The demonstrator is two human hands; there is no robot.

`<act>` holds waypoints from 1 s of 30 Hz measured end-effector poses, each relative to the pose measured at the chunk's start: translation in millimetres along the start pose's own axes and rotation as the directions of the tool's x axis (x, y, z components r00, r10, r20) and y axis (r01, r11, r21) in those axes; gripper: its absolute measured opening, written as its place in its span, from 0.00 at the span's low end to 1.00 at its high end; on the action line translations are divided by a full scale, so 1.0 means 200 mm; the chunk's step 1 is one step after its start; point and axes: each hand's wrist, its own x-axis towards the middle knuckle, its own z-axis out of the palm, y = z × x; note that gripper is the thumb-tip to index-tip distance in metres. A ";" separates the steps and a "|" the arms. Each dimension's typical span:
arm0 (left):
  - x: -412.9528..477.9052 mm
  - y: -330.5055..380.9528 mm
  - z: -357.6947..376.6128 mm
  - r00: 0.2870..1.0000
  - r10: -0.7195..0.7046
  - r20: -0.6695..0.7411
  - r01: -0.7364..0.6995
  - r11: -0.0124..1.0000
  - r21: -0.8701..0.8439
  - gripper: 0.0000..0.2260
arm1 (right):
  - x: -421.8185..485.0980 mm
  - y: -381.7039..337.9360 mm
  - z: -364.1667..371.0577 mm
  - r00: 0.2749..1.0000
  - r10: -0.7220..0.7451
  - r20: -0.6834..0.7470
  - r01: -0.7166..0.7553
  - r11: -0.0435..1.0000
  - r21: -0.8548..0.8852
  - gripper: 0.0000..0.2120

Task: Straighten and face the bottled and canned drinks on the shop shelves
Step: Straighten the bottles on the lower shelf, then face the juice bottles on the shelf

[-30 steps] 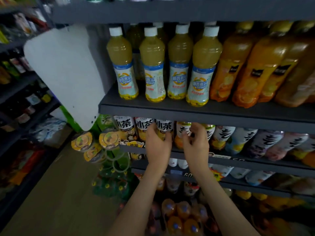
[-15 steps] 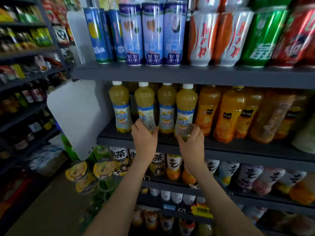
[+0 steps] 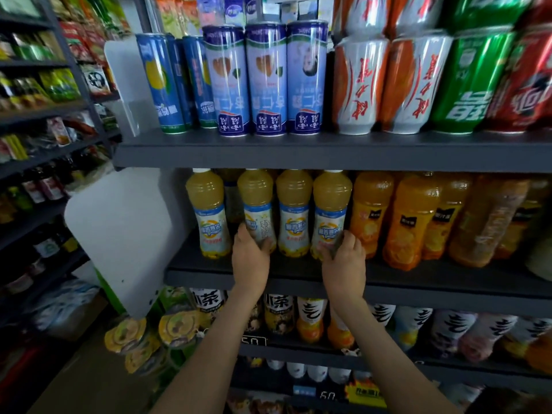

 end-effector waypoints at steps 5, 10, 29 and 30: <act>0.02 -0.02 -0.02 0.998 0.045 -0.054 -0.038 0.991 0.126 0.25 | -0.01 -0.03 0.05 0.995 0.001 -0.102 -0.006 0.999 -0.049 0.25; 0.04 -0.04 -0.02 0.998 0.050 -0.026 -0.046 0.991 0.128 0.26 | -0.11 -0.15 0.13 0.957 -0.164 -0.239 0.184 0.981 0.061 0.25; 0.07 -0.23 -0.31 0.943 0.146 -0.299 -0.177 0.981 -0.079 0.26 | -0.21 -0.41 0.42 0.974 -0.203 0.101 0.187 0.971 0.151 0.29; 0.11 -0.25 -0.32 0.973 0.077 -0.216 -0.106 0.986 -0.127 0.29 | -0.20 -0.42 0.43 0.977 -0.178 0.116 0.160 0.976 0.148 0.31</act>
